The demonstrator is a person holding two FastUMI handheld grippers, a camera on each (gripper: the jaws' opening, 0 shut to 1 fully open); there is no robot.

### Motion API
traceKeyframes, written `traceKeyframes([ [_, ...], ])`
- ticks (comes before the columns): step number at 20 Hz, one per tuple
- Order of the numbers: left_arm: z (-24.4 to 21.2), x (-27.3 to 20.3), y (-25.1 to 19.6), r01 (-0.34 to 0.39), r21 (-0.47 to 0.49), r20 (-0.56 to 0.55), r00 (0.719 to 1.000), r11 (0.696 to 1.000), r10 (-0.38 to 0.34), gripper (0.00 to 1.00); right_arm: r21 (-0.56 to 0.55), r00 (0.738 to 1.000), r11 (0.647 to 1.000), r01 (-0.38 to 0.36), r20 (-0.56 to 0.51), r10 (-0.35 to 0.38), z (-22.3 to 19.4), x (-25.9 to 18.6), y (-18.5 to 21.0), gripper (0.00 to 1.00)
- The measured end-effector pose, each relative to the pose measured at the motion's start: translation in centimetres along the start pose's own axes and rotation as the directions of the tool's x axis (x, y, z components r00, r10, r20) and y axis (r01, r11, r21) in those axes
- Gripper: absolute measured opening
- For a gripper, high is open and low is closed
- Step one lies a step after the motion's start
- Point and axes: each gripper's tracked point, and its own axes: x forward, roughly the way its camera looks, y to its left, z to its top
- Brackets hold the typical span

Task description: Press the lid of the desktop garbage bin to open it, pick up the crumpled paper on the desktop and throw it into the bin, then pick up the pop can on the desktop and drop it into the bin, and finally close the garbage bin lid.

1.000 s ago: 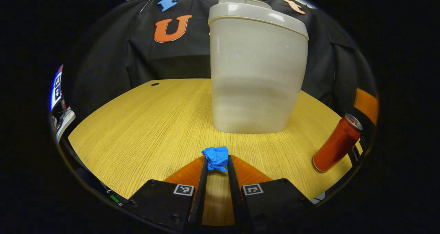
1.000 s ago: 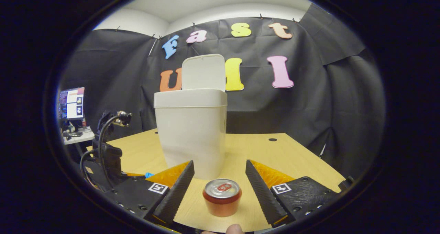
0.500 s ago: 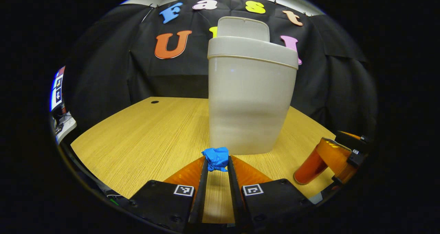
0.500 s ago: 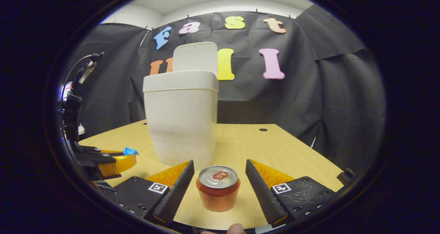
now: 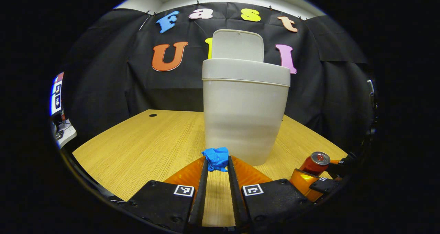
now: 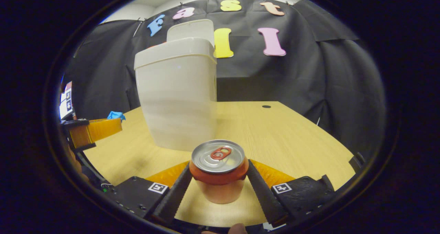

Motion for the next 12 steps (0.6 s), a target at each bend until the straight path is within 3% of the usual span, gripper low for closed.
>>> traceKeyframes([
  [3, 1.8, -0.5, 0.0, 0.005, -0.017, 0.033, 0.999, 1.000, -0.005, 0.41, 0.006, 0.999, 1.000, 0.007, -0.054, -0.007, -1.4, 0.8, -0.3, 0.94],
  [7, 5.1, -0.8, 0.2, 0.005, -0.011, 0.111, 0.994, 1.000, -0.003, 0.37, 0.039, 0.994, 0.999, 0.000, -0.110, 0.004, -2.5, 1.3, -0.4, 0.95],
  [10, 6.1, -1.0, -0.2, 0.002, -0.009, 0.140, 0.990, 1.000, -0.001, 0.37, 0.042, 0.992, 0.999, -0.006, -0.125, 0.011, -2.9, 1.1, -0.4, 0.86],
  [12, 7.3, -1.1, -0.2, -0.004, -0.001, 0.169, 0.986, 1.000, 0.004, 0.37, 0.036, 0.993, 0.999, -0.013, -0.119, 0.018, -2.5, 1.0, -0.2, 0.85],
])
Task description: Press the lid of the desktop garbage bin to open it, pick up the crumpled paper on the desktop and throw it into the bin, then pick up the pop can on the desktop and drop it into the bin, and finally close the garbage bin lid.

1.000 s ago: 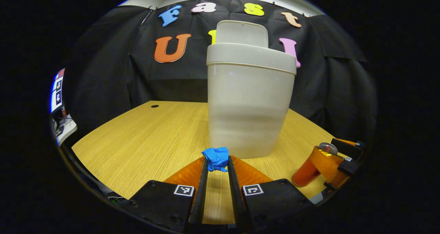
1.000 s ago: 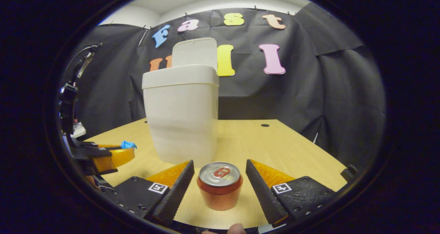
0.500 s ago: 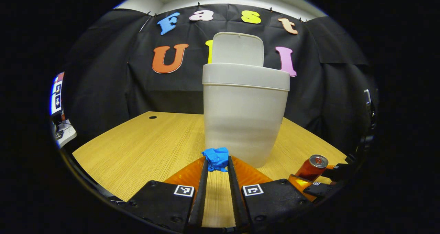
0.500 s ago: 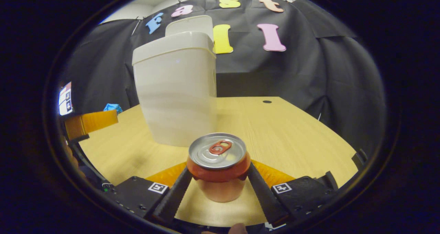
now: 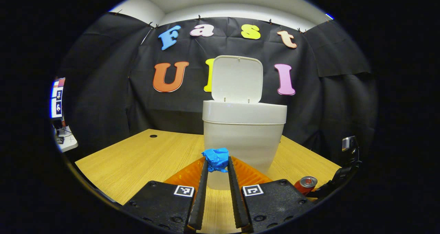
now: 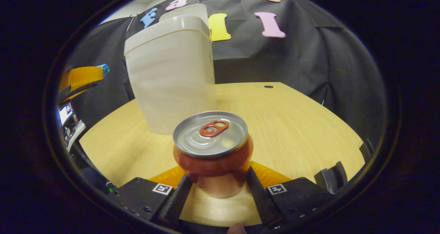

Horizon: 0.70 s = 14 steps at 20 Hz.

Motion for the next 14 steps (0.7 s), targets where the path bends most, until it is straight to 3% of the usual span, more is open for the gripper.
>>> traceKeyframes([
  [3, 2.8, 0.3, 0.0, 0.015, -0.015, 0.048, 0.999, 1.000, -0.015, 0.37, -0.019, 0.998, 1.000, -0.007, 0.066, 0.008, 1.6, -0.9, 0.0, 0.81],
  [8, 10.0, 0.9, 0.3, 0.010, 0.023, 0.190, 0.982, 1.000, -0.014, 0.37, -0.039, 0.988, 0.999, -0.019, 0.155, 0.025, 4.3, -1.5, -0.2, 0.82],
  [14, 14.1, 3.2, -0.3, 0.028, 0.032, 0.247, 0.968, 0.999, -0.035, 0.40, -0.025, 0.977, 1.000, -0.002, 0.211, 0.007, 5.6, -2.7, -2.9, 0.81],
])
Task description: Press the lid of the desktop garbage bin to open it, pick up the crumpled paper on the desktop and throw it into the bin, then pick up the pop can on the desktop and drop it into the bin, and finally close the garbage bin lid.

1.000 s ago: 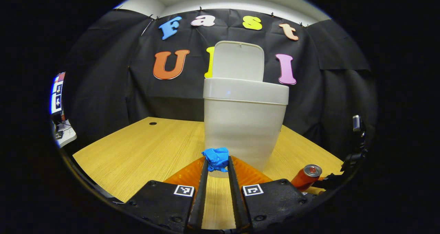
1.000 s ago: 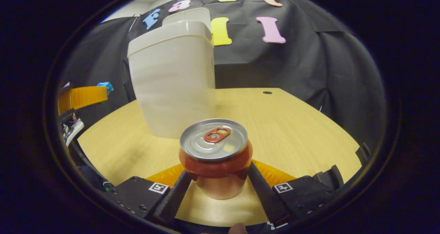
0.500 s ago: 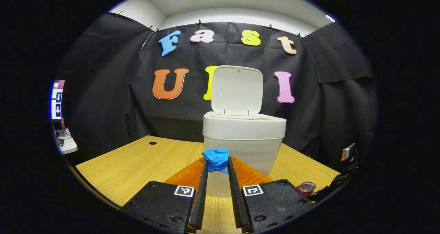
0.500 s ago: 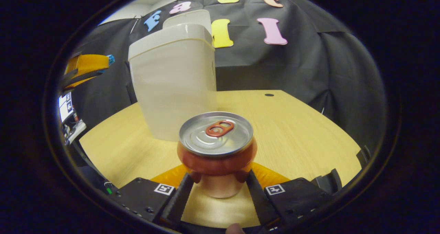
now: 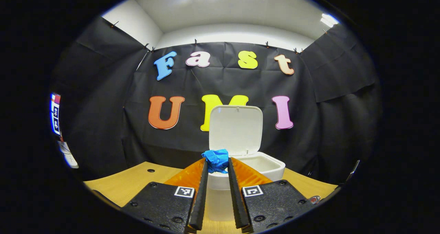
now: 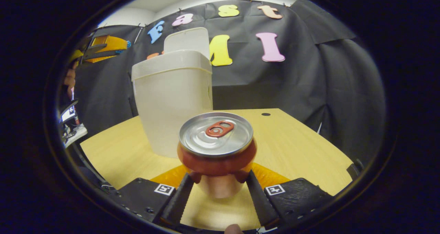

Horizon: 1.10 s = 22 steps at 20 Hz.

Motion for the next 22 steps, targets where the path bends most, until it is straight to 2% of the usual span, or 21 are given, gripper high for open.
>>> traceKeyframes([
  [1, 0.5, 0.6, 0.0, 0.002, 0.006, 0.009, 1.000, 1.000, -0.002, 0.36, 0.007, 1.000, 1.000, 0.010, -0.002, -0.010, 0.0, 0.1, -0.6, 0.81],
  [6, 0.5, 4.6, -0.7, 0.014, 0.027, -0.010, 1.000, 1.000, -0.014, 0.36, 0.030, 0.999, 0.999, 0.033, -0.016, -0.032, -0.1, 0.5, -2.4, 0.81],
  [12, -0.6, 8.0, -1.6, 0.018, 0.046, -0.044, 0.999, 0.999, -0.016, 0.36, 0.022, 0.997, 0.997, 0.069, 0.016, -0.069, 1.3, 1.1, -4.6, 0.80],
  [13, -0.8, 8.4, -1.8, 0.023, 0.043, -0.049, 0.999, 0.999, -0.020, 0.41, 0.022, 0.997, 0.997, 0.074, 0.021, -0.074, 1.4, 1.1, -4.8, 0.81],
  [14, -1.3, 8.9, -1.8, 0.022, 0.041, -0.060, 0.998, 0.999, -0.020, 0.39, 0.026, 0.997, 0.997, 0.076, 0.027, -0.077, 1.5, 1.1, -4.9, 0.81],
  [15, -1.7, 9.3, -1.9, 0.031, 0.040, -0.079, 0.996, 0.999, -0.028, 0.44, 0.029, 0.996, 0.996, 0.079, 0.032, -0.080, 1.6, 1.1, -5.0, 0.81],
  [17, -2.9, 9.7, -1.9, 0.030, 0.034, -0.117, 0.993, 0.999, -0.026, 0.45, 0.040, 0.996, 0.996, 0.082, 0.040, -0.084, 1.8, 1.2, -5.2, 0.82],
  [20, -2.3, 9.7, -2.1, 0.035, 0.014, -0.101, 0.994, 0.999, -0.033, 0.98, 0.056, 0.995, 0.995, 0.083, 0.044, -0.086, 1.6, 1.3, -5.4, 0.82],
  [22, -2.1, 9.3, -1.9, 0.028, 0.029, -0.090, 0.996, 0.999, -0.025, 1.00, 0.059, 0.995, 0.994, 0.089, 0.045, -0.092, 1.7, 1.5, -5.5, 0.81],
])
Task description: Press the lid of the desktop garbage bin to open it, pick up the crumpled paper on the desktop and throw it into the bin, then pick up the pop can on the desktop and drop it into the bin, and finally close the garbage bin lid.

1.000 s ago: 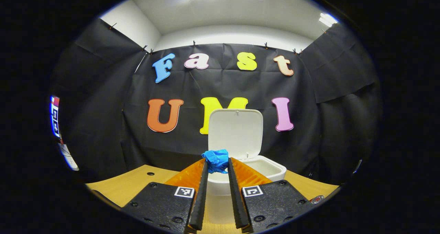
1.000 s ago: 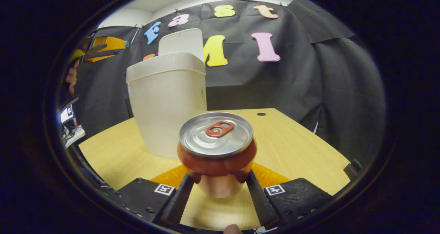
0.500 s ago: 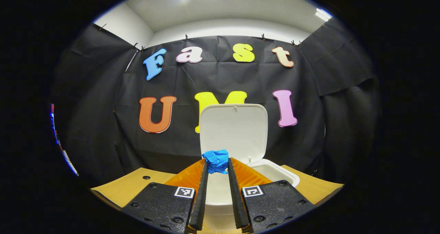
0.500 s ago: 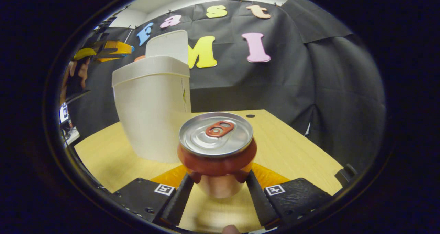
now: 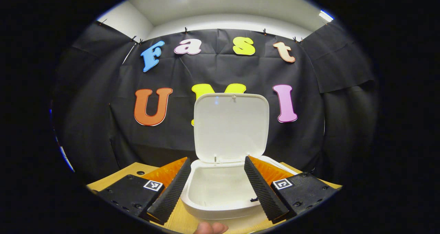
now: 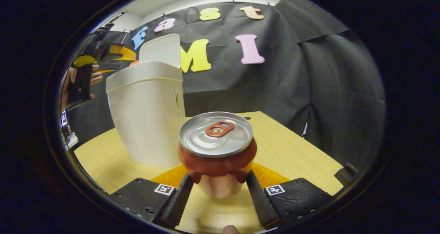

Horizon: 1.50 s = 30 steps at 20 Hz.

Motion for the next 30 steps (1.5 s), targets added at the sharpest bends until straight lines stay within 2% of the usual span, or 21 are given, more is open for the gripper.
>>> traceKeyframes([
  [7, 0.3, -1.8, 0.8, -0.009, 0.003, 0.010, 1.000, 1.000, 0.009, 1.00, -0.007, 1.000, 1.000, 0.002, 0.023, -0.002, 1.2, -0.4, 0.1, 0.81],
  [11, -0.7, -3.4, 1.9, -0.018, -0.006, -0.008, 1.000, 1.000, 0.018, 1.00, -0.026, 0.996, 0.999, -0.036, 0.075, 0.038, 4.7, -1.1, 1.6, 0.80],
  [14, -1.0, -4.8, 3.4, -0.042, 0.008, -0.005, 0.999, 0.999, 0.042, 1.00, -0.053, 0.989, 0.996, -0.075, 0.122, 0.081, 7.8, -1.5, 3.0, 0.81],
  [20, -3.1, -7.5, 6.3, -0.098, 0.027, -0.016, 0.995, 0.995, 0.099, 1.00, -0.082, 0.971, 0.981, -0.177, 0.149, 0.188, 13.8, -1.6, 6.7, 0.80],
  [23, -4.7, -8.8, 7.5, -0.122, 0.016, -0.034, 0.992, 0.992, 0.122, 1.00, -0.119, 0.955, 0.969, -0.216, 0.179, 0.235, 17.0, -1.7, 8.9, 0.80],
  [27, -7.1, -10.1, 8.9, -0.162, 0.082, -0.062, 0.984, 0.983, 0.168, 1.00, -0.169, 0.926, 0.945, -0.280, 0.210, 0.313, 20.7, -1.5, 12.6, 0.81],
  [30, -8.3, -11.2, 9.0, -0.172, 0.074, -0.077, 0.981, 0.982, 0.178, 1.00, -0.176, 0.913, 0.931, -0.320, 0.206, 0.352, 22.8, -0.5, 14.8, 0.81],
])
